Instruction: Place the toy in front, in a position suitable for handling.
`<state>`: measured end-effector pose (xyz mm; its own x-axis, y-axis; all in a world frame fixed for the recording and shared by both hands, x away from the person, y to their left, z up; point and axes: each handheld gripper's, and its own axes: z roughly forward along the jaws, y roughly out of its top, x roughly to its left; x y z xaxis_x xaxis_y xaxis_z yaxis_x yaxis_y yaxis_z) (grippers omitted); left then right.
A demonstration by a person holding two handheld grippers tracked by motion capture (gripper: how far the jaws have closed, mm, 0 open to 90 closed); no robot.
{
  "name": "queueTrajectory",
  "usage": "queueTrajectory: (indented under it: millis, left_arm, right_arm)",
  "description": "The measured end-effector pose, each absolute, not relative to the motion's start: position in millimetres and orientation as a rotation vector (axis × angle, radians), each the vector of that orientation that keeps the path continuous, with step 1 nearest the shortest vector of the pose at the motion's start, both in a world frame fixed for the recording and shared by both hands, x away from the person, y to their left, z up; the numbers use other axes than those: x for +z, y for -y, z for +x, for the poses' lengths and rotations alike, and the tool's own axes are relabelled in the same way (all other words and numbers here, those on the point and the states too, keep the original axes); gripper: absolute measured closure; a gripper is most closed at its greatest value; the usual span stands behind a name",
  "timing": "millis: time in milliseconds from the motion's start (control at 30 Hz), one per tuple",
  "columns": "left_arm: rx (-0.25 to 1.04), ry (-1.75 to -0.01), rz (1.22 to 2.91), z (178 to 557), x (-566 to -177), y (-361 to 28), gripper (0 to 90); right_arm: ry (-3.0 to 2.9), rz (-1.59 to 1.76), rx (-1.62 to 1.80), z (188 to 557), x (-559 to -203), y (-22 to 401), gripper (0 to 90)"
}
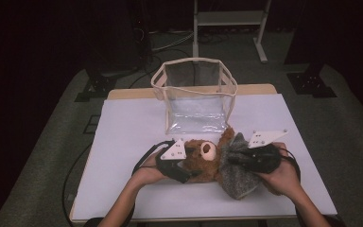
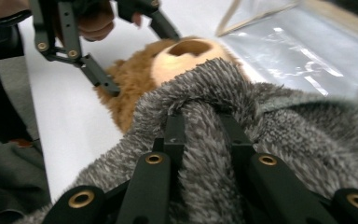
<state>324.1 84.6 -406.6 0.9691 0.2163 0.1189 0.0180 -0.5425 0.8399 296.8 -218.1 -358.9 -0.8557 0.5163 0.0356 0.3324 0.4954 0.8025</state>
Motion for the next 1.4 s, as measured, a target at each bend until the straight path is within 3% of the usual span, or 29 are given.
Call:
queueTrajectory:
  millis: [233,400,500,833,1067,1400]
  left_arm:
    - [0.252,-0.163,2.130,323.8,-403.7,-84.7,23.9]
    - [0.256,-0.156,2.075,322.1,-399.0,-76.9,15.9]
    - [0.301,-0.142,2.117,321.7,-402.2,-70.4,15.7]
    - [0.299,-0.143,2.114,326.6,-391.8,-69.7,15.8]
    - [0.290,-0.113,2.124,332.4,-381.4,-57.9,10.2]
    - [0.191,-0.150,2.184,354.1,-388.4,-45.4,9.7]
  right_arm:
    - [-2.527,0.766,1.321,297.5,-365.9,222.4,75.3]
    - [-2.567,0.704,1.335,291.8,-374.2,203.6,75.3]
    - [-2.566,0.674,1.305,288.6,-372.8,200.8,75.3]
    - [-2.366,0.858,1.415,276.1,-342.1,284.9,75.3]
    - [-2.288,0.907,1.339,259.1,-316.3,328.5,75.1]
    - [-2.485,0.963,1.307,294.9,-366.5,304.8,74.4]
